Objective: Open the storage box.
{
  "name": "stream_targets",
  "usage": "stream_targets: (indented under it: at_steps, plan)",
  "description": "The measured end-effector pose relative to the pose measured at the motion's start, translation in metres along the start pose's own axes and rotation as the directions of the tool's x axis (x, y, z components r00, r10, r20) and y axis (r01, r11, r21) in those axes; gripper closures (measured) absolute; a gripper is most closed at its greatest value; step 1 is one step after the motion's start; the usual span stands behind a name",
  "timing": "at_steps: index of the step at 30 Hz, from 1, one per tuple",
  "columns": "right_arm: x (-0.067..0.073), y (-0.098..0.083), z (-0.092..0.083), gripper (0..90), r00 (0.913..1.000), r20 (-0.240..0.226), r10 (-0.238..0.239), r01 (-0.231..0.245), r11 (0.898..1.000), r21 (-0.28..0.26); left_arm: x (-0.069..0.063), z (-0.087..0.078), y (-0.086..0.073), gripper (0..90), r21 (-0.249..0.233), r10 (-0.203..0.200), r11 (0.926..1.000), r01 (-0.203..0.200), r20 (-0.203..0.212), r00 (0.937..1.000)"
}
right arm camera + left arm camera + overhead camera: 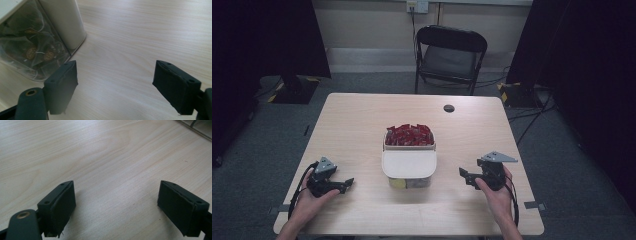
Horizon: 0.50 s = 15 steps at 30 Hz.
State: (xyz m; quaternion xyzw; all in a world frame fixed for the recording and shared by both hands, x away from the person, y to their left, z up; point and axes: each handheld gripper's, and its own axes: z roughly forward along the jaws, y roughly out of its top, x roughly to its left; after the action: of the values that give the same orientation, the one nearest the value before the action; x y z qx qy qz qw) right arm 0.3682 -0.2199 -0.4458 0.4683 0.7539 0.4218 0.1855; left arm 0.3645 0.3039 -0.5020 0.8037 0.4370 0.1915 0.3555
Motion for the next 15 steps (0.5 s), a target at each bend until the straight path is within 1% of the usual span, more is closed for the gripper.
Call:
stream_targets:
  at_steps: [6, 12, 13, 15]
  plan:
    - [0.011, 0.003, -0.001, 18.8, 0.9996, -0.028, -0.005, 0.005, 1.0, -0.012, 0.0, 0.0, 0.0, 14.4, 0.0, 0.0, 1.0, 0.0, 0.0, 1.0]
    - [0.018, 0.006, -0.002, 15.4, 0.9988, -0.045, -0.018, 0.017, 1.0, -0.022, 0.0, 0.0, 0.0, 14.4, 0.0, 0.0, 1.0, 0.0, 0.0, 1.0]
    - [0.023, 0.008, -0.002, 14.2, 0.9984, -0.049, -0.028, 0.027, 0.999, -0.023, 0.0, 0.0, 0.0, 14.4, 0.0, 0.002, 1.0, -0.002, -0.002, 1.0]
    - [0.026, 0.009, -0.002, 14.2, 0.9977, -0.057, -0.038, 0.036, 0.999, -0.025, 0.0, 0.0, 0.0, 14.4, 0.0, 0.0, 1.0, 0.0, 0.0, 1.0]
